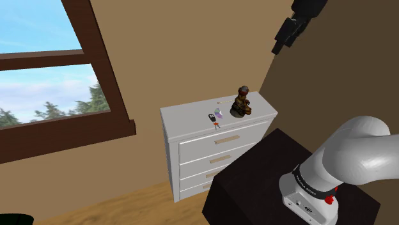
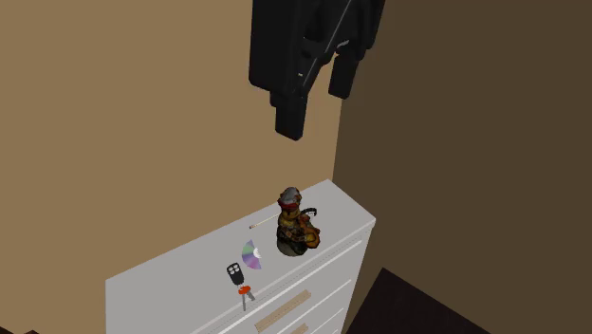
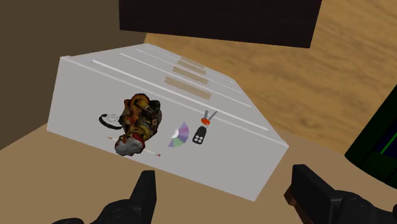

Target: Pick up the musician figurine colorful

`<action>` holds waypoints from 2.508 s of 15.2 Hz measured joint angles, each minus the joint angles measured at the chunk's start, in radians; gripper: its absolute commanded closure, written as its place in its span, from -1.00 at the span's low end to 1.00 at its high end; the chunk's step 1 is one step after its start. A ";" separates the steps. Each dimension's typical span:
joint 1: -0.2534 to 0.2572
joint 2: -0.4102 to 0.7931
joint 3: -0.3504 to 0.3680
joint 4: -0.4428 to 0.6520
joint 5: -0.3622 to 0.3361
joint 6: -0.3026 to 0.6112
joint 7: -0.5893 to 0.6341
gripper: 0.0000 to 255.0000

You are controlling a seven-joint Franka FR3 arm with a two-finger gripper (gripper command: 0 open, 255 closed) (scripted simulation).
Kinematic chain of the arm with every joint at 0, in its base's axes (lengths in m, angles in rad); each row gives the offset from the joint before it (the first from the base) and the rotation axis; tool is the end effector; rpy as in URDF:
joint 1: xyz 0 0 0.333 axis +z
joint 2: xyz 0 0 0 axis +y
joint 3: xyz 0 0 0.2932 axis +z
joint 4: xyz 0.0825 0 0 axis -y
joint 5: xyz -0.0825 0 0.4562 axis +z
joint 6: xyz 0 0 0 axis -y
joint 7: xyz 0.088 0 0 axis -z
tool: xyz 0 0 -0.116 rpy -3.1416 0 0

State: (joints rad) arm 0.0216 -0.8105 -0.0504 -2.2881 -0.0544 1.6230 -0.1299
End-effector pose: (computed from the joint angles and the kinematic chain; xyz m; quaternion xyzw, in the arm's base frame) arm 0.3947 -0.0216 0.6169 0.9958 0.0563 0.0714 0.0141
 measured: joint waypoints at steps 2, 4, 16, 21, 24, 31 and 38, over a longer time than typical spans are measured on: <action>-0.001 0.006 -0.012 -0.010 -0.002 0.015 -0.011 -1.00; -0.002 0.025 -0.039 -0.033 -0.003 0.055 -0.036 -1.00; 0.012 0.286 -0.281 -0.145 0.027 0.394 -0.283 -1.00; 0.047 0.465 -0.386 -0.119 0.105 0.517 -0.423 -1.00; 0.071 0.578 -0.443 -0.093 0.180 0.571 -0.522 -1.00; 0.084 0.906 -0.508 0.033 0.461 0.636 -0.809 -1.00; 0.057 1.019 -0.487 0.088 0.581 0.762 -0.912 -1.00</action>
State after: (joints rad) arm 0.0785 0.2089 -0.5372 -2.2000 0.5266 2.3851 -1.0419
